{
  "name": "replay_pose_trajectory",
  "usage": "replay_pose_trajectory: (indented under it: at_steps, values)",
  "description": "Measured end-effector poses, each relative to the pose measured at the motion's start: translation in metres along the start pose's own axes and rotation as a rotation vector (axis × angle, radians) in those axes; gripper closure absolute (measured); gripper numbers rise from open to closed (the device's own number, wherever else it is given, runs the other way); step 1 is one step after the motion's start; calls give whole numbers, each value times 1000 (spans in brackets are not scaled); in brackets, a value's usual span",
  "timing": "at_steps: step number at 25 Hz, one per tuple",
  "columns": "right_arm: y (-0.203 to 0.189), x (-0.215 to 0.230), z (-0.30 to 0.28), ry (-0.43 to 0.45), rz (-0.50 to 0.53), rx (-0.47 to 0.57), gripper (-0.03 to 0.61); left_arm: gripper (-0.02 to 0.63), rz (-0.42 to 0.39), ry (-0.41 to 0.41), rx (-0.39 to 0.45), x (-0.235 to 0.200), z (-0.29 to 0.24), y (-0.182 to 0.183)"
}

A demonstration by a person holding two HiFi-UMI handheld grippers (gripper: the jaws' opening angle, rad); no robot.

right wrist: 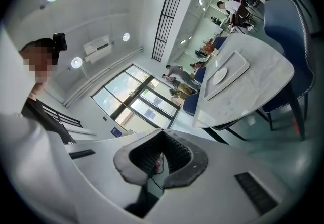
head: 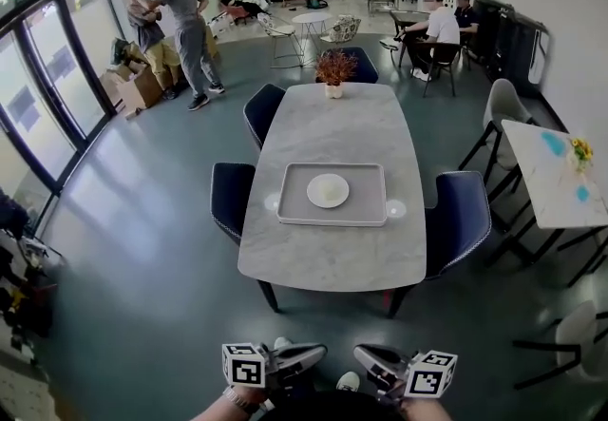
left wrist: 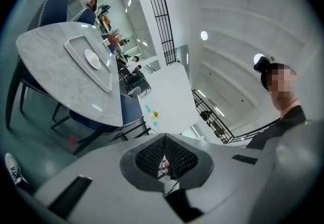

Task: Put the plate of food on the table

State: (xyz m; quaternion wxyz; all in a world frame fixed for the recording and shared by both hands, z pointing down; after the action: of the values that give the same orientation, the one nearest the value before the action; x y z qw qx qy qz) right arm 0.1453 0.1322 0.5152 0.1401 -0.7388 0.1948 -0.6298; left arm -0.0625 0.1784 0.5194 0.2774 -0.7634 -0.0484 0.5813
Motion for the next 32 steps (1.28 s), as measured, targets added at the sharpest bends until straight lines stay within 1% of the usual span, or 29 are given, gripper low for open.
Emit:
replay_pose_trajectory:
  at_steps: [3,6,8,12,16,20,25,29,32]
  values:
    - [-4,-2,-1,19,14,-17,568,606,13,19,3,1,3,-12]
    - [-9,-1,-3,34,25,-35,568,606,18,34,17,4,4,-14]
    - [-13,-3,-4,35,32,-44,568,606,7,39,9,3,6,-15]
    - [-17,-7,-3,18,49,-47,568,606,-24,16,-2,3,5,-15]
    - [-21,-5,-1,21,32,-39,568,606,29,2,8,3,0,-13]
    - [-24,-6,1,11,36,-40,568,606,55,-6,34,4,2,-13]
    - [-22,-6,-4,15,28,-41,568,606,41,-8,36,4,6,-13]
    - [-17,-7,1,-16,66,-54,568,606,40,-10,32,8,2,-15]
    - [-20,-4,2,2,36,-43,568,606,30,-11,24,8,0,-15]
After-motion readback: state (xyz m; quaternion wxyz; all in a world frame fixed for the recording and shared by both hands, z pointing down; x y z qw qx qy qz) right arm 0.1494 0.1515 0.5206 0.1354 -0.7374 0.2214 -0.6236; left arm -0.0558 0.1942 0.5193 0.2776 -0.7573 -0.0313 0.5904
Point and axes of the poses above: the fingertips, and each gripper's own axes: z backward along the fingers, x to its right, y out of its top, the point moved 8 cm from there along z, backward along the fingers, and after that the axes turned 15 degrees about -x, right-handed, at the moved point
